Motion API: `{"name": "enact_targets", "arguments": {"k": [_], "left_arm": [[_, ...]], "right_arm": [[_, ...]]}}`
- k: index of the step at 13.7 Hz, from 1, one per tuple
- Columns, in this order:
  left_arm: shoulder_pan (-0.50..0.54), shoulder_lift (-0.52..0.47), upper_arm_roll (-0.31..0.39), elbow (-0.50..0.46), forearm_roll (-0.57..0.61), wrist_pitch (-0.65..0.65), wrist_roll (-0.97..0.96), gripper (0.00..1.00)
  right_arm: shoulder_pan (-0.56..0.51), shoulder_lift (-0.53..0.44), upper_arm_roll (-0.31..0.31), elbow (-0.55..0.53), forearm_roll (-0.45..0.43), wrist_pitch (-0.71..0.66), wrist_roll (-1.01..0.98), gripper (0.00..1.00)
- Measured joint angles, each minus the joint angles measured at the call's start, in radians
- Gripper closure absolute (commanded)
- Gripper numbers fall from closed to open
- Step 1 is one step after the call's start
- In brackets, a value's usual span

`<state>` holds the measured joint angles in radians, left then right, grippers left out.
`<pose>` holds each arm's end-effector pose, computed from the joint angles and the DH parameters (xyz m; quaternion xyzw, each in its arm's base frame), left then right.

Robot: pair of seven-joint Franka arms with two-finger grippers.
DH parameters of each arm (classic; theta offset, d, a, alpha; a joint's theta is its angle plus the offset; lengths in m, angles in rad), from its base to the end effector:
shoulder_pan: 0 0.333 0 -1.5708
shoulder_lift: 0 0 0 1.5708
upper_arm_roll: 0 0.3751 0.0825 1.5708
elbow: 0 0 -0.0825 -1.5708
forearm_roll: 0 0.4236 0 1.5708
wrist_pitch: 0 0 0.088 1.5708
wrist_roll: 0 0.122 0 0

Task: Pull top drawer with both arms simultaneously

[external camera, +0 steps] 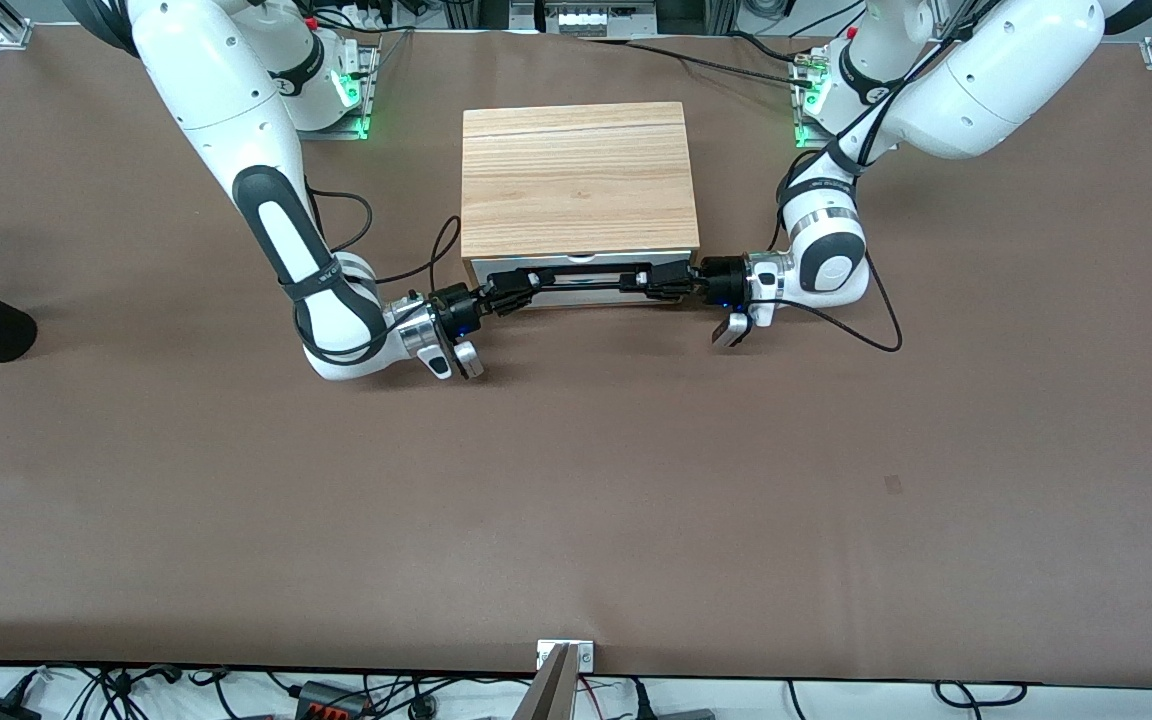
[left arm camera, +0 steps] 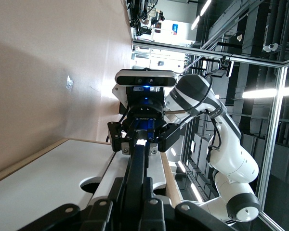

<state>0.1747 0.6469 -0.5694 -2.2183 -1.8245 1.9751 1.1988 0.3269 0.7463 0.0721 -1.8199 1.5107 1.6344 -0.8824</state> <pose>0.4940 -0.2971 0.1589 0.6978 0.0684 -0.0241 0.7126 0.5681 0.3607 0.1646 -0.7128 -0.1025 0.1734 0.6718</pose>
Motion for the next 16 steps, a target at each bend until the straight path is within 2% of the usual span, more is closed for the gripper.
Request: {"name": "enact_targets", "arguments": {"k": [6,12,16], "left_arm": [[-0.001,0.000,0.000,0.027,0.002,0.034,0.007,0.79],[0.002,0.000,0.006,0.105,0.044,0.095,0.004,0.79],[0.008,0.001,0.016,0.120,0.059,0.098,0.000,0.79]], "right_arm": [[0.000,0.015,-0.004,0.030,0.002,0.002,0.000,0.97],[-0.007,0.091,-0.005,0.137,0.003,-0.033,0.011,0.97],[-0.014,0.138,-0.007,0.218,0.004,-0.042,0.027,0.97]]}}
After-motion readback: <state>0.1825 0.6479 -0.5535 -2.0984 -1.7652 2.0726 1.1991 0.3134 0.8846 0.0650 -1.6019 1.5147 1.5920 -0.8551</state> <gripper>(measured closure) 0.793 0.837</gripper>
